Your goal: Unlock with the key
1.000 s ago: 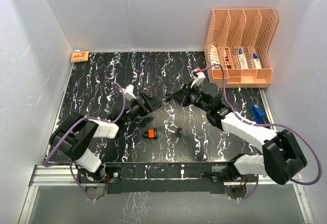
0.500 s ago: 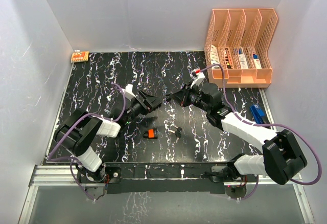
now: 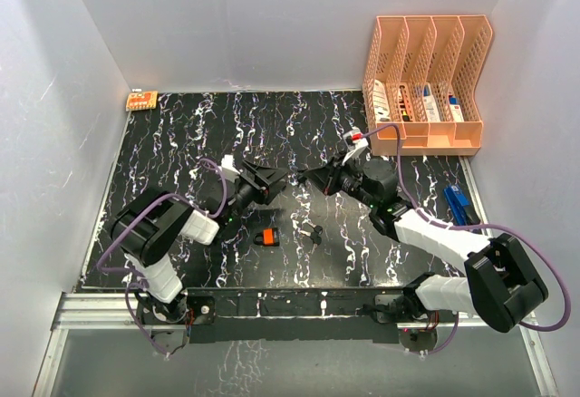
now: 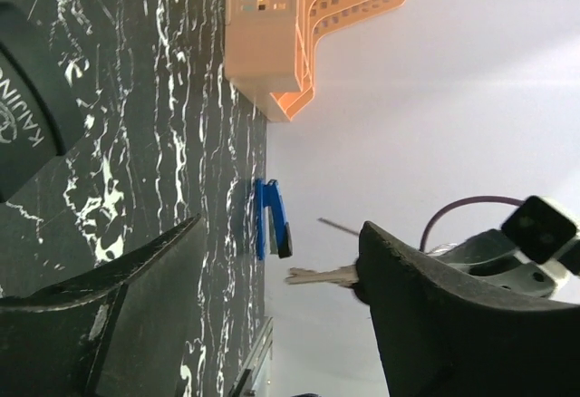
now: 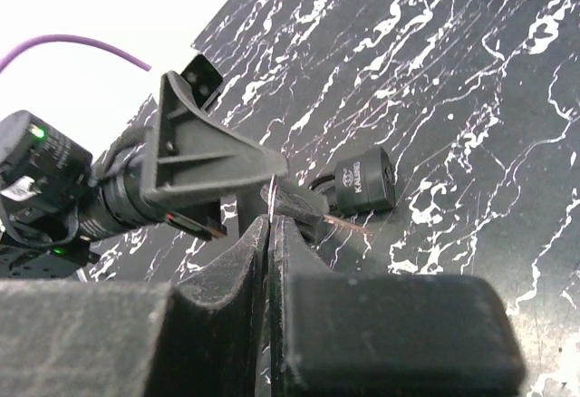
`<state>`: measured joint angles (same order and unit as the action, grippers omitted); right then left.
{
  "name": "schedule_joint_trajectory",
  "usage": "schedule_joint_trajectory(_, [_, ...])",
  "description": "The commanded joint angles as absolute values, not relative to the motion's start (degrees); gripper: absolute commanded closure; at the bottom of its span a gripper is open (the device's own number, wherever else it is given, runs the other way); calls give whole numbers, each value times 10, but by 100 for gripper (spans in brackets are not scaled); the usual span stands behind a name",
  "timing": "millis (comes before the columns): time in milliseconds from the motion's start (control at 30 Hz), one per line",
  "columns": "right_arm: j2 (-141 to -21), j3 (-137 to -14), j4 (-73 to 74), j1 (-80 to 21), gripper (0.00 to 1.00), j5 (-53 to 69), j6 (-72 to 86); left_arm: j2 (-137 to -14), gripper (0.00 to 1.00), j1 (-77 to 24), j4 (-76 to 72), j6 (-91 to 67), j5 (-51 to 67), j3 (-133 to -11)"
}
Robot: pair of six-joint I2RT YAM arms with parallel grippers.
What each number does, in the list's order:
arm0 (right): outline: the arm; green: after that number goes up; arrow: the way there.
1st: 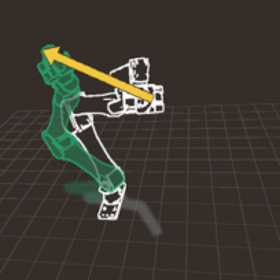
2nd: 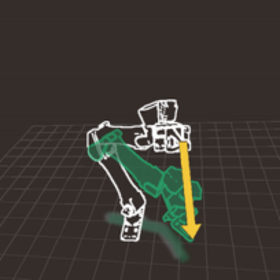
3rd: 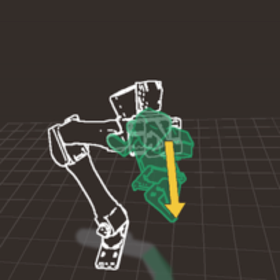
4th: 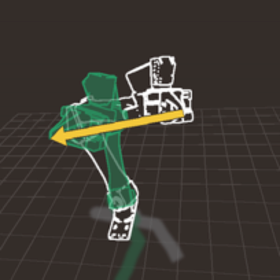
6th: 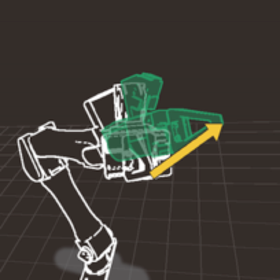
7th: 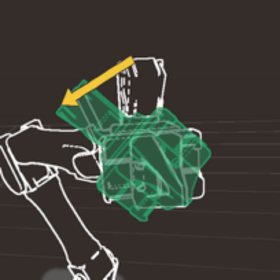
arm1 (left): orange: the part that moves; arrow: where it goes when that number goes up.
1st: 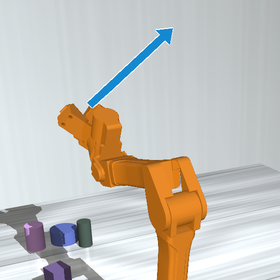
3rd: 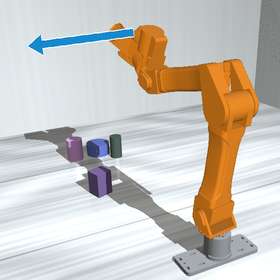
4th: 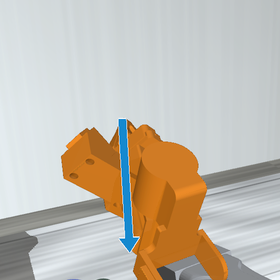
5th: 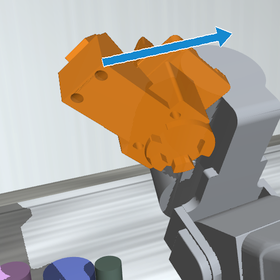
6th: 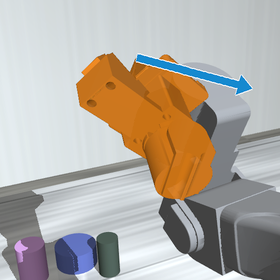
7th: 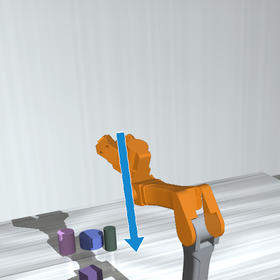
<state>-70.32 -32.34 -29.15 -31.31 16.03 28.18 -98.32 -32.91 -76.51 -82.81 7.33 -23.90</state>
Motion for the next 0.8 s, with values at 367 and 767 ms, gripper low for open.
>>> schedule_joint_trajectory(367, [-700, -409, -227, -307, 100, 106, 272, -939, 35, -341, -756, -618, 137, -258])
schedule_joint_trajectory(767, [-683, -456, -113, -290, 100, 129, 240, -818, 31, -377, -540, -159, 143, -285])
